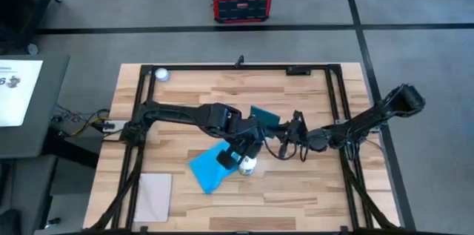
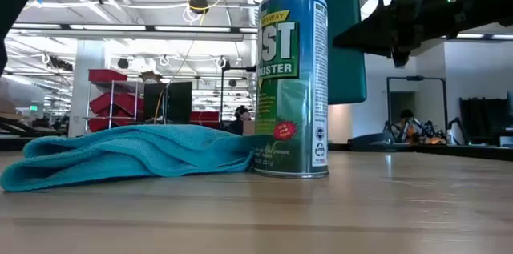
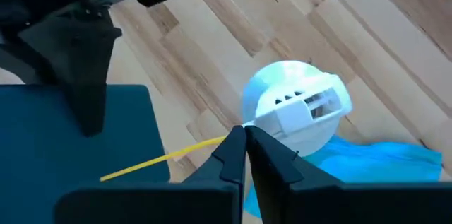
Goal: Apply microfiber cloth
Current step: Spray the back of the blue tablet with the spray bottle
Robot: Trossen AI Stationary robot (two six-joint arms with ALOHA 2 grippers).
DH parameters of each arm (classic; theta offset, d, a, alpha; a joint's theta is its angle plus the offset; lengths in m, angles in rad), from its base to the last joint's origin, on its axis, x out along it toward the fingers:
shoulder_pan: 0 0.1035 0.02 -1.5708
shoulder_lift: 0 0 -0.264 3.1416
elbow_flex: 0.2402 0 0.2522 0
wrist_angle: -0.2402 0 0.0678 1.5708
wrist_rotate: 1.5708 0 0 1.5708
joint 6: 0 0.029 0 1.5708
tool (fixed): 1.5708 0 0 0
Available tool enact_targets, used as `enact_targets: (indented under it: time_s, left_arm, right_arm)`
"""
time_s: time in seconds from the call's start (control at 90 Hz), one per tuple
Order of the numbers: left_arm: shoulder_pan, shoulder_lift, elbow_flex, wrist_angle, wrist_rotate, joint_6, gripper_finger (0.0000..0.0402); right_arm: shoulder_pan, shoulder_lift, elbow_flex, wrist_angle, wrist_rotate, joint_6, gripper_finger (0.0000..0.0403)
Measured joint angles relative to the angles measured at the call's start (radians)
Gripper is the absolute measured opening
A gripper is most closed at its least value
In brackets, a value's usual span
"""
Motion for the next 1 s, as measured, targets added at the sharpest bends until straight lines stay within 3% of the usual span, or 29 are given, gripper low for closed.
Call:
enact_targets:
  time_s: [1.0]
  left_arm:
    - [-0.006,0.001,0.019,-0.002,0.0,0.038,0.0]
  right_arm:
    - [0.02,-0.034,0.0,-0.053,0.059,-0.01,0.0009]
